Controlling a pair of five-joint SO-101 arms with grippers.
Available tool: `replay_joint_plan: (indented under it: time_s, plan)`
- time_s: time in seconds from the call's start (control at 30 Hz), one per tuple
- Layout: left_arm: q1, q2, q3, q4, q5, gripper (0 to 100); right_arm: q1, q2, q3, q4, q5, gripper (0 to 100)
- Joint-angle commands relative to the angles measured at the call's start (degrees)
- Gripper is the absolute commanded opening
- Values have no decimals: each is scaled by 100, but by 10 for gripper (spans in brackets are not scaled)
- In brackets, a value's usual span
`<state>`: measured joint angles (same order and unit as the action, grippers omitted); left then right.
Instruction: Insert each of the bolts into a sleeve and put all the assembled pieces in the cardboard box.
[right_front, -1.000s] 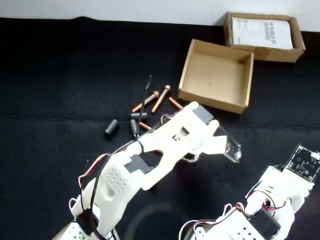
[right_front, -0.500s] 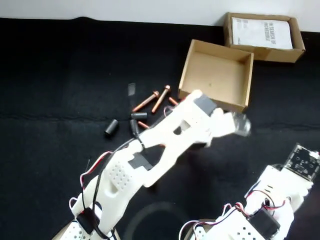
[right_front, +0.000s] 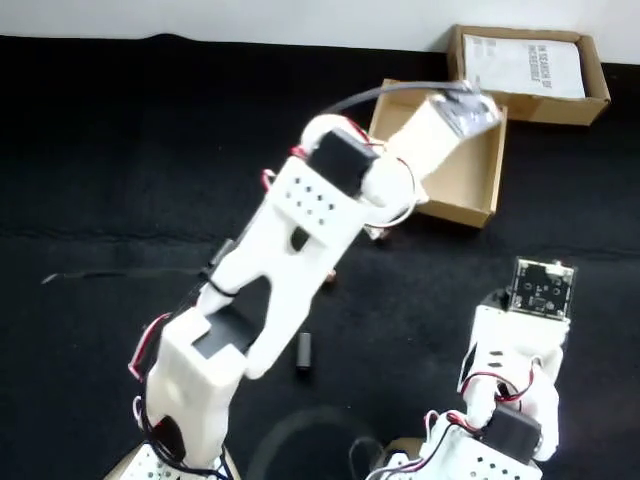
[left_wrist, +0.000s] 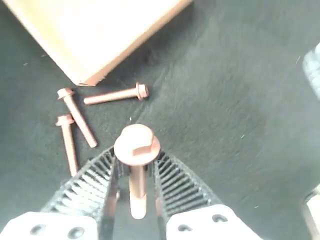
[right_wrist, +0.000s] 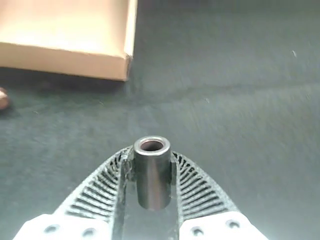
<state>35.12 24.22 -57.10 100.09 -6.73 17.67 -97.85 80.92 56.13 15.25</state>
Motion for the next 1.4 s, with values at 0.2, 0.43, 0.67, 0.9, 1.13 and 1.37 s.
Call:
replay_joint_plan:
  time_s: [0.2,0.43,0.67,0.9,1.13,1.37]
  plan:
    - [-40,-1244,-242,0,1978,8,-593,-66,-22,-936,-1081,6]
    - [-567,-1842,-233,44,2664,8,-1270,-66,-84,-971,-2945,6]
    - [-1640,-2501,180,44,2664,8,-1938,-110,-84,-971,-3736,6]
    - [-1754,-3890,2396,0,3112,8,-3319,-716,66,-963,-3701,6]
    - [-1763,-5305,4919,-598,3095,8,-3820,-716,127,-971,-3701,6]
    - [-1754,-6545,7240,-2312,3068,8,-3820,-716,690,-2088,-3701,6]
